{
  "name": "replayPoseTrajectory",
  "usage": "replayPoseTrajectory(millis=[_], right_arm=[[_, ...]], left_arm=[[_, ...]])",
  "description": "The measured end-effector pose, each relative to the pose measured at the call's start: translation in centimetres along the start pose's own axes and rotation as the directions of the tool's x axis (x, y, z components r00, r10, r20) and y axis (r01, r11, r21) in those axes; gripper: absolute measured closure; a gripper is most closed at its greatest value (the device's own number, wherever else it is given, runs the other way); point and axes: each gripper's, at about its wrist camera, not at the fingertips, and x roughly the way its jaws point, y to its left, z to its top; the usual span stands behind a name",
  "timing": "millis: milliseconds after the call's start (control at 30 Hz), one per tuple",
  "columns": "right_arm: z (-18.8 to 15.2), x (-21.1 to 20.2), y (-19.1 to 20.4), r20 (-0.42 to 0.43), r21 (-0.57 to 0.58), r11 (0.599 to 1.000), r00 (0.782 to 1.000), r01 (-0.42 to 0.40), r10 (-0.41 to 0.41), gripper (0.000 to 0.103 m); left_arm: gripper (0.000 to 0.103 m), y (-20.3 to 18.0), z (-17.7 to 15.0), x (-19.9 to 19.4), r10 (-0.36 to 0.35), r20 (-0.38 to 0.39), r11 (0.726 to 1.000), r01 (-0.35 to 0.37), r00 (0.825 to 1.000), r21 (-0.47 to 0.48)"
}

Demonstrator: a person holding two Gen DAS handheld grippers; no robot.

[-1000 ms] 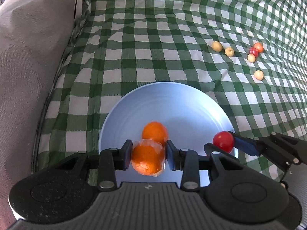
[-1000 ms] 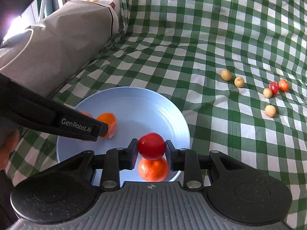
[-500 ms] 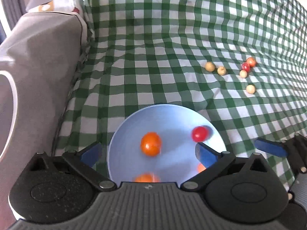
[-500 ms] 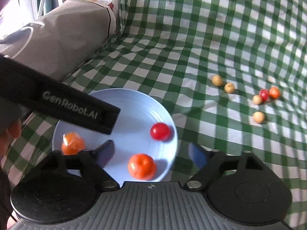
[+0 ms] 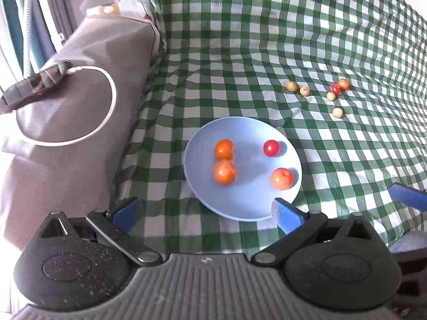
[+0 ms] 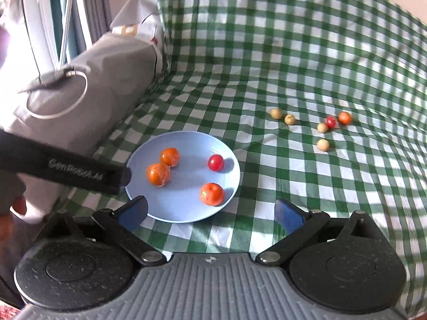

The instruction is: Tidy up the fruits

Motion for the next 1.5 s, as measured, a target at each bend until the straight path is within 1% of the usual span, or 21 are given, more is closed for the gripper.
replayPoseTrajectory(millis=[100,233,333,533,867,1333,1500], right_arm=[[-0.4,-1.7,0.2,0.028,0.033,0.999,1.000,-0.002,0.001,0.002],[-1.1,-3.3,0.8,0.048,0.038,0.999,0.999,-0.007,0.005,0.001],[-1.4,-4.0,0.9,0.054,0.041,0.999,0.998,-0.010,0.008,0.001],[-1.5,-4.2,1.1,0.060,0.039,0.999,0.998,-0.009,0.007,0.001],[-1.7,-4.3,0.6,0.041,0.056,0.998,0.999,-0.008,0.006,0.001],[-1.3,-2.7,0.0,0.010,0.073,0.997,1.000,-0.003,0.002,0.001],[-1.3,-1.8,-1.1,0.004,0.103,0.995,1.000,0.021,-0.021,0.001]], left_arm=[[0.000,0.3,-1.2,-1.7,0.007,0.016,1.000,-0.007,1.000,-0.013],[0.000,0.2,-1.9,-3.1,-0.001,0.021,1.000,0.001,1.000,-0.022],[0.000,0.1,-2.3,-3.9,0.009,0.034,1.000,-0.008,0.999,-0.018],[0.000,0.0,-2.4,-4.3,0.015,0.037,1.000,-0.015,0.999,-0.016],[0.000,-0.1,-2.0,-3.7,0.023,0.013,1.000,-0.023,1.000,-0.005],[0.000,-0.5,-1.4,-2.2,0.034,-0.032,0.999,-0.034,0.999,0.008],[0.000,-1.8,-0.4,-1.8,0.075,-0.016,0.996,-0.074,0.997,0.057]])
